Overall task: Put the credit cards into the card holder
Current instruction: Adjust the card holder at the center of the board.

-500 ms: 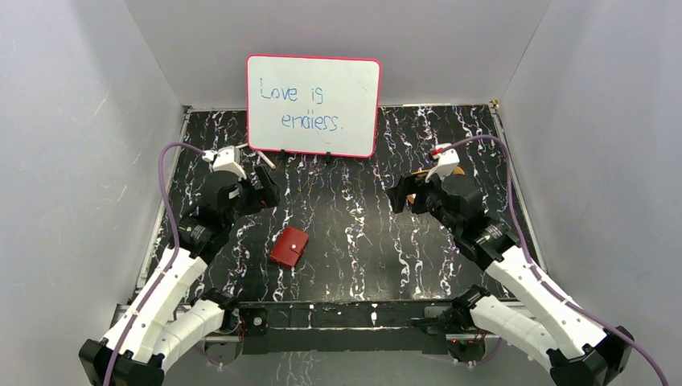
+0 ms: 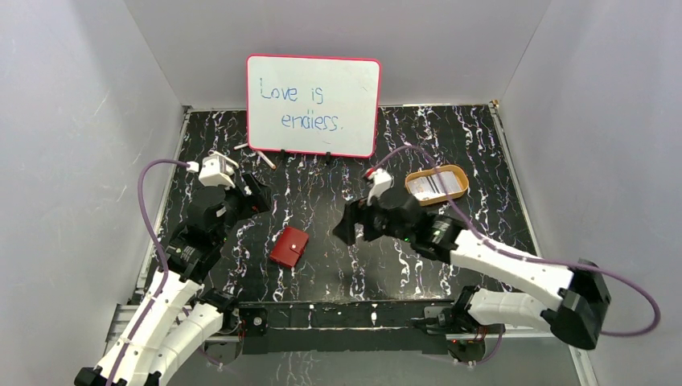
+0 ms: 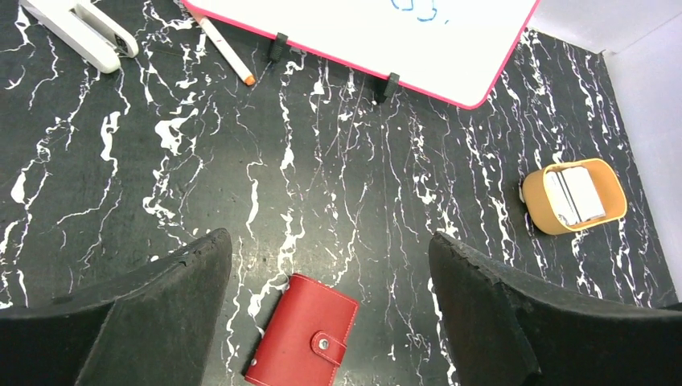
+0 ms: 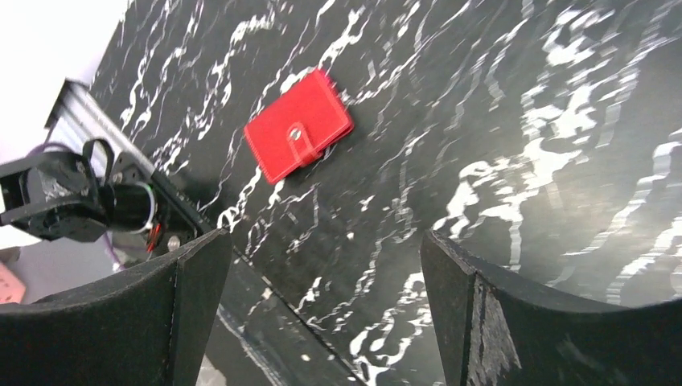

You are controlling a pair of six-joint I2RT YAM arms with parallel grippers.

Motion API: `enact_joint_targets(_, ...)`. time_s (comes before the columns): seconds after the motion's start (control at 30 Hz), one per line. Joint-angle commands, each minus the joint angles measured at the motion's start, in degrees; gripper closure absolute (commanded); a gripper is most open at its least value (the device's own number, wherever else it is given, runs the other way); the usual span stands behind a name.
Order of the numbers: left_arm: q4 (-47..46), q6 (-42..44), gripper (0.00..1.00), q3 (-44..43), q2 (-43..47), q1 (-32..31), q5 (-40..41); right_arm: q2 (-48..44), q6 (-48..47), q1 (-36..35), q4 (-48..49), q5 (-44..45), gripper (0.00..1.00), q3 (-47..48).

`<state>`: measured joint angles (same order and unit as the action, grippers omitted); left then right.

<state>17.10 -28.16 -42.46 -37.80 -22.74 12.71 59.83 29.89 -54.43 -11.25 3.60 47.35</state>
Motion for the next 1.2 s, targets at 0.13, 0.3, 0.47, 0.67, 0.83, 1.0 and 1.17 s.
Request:
enact_joint_targets(0.13, 0.9, -0.1, 0.12, 0.2, 0.1, -0.1, 5.6, 12.7, 18.4, -8.5, 20.3, 4.3, 0.17, -4.6)
enact_joint_targets(0.3, 1.2, -0.2, 0.12, 0.1, 0.0, -0.2, 6.0, 18.9, 25.4, -8.6, 28.3, 3.5, 0.29, -6.3)
enact_joint_targets(0.47, 1.3, -0.4, 0.13, -0.2, -0.6, -0.1, 6.2, 25.0, 30.1, -8.6, 31.8, 5.8, 0.36, -4.8)
enact_joint_targets(0.67, 2.0, -0.5, 0.14, -0.3, -0.5, -0.1, 6.9, 32.5, 33.7, -7.8, 32.2, 6.8, 0.39, 0.7)
enact_joint_targets(0.83, 2.2, -0.6, 0.14, -0.3, 0.1, -0.2, 7.3, 37.5, 34.4, -6.0, 33.8, 4.5, 0.42, 3.0)
enact_joint_targets(1.0, 2.4, -0.6, 0.14, -0.4, 0.4, -0.1, 7.9, 39.9, 33.8, -4.4, 34.7, 2.3, 0.46, 3.5)
enact_joint_targets(1.17, 2.2, -0.7, 0.14, -0.3, 0.3, -0.2, 7.6, 42.0, 33.3, -4.0, 36.2, -0.5, 0.45, 3.5)
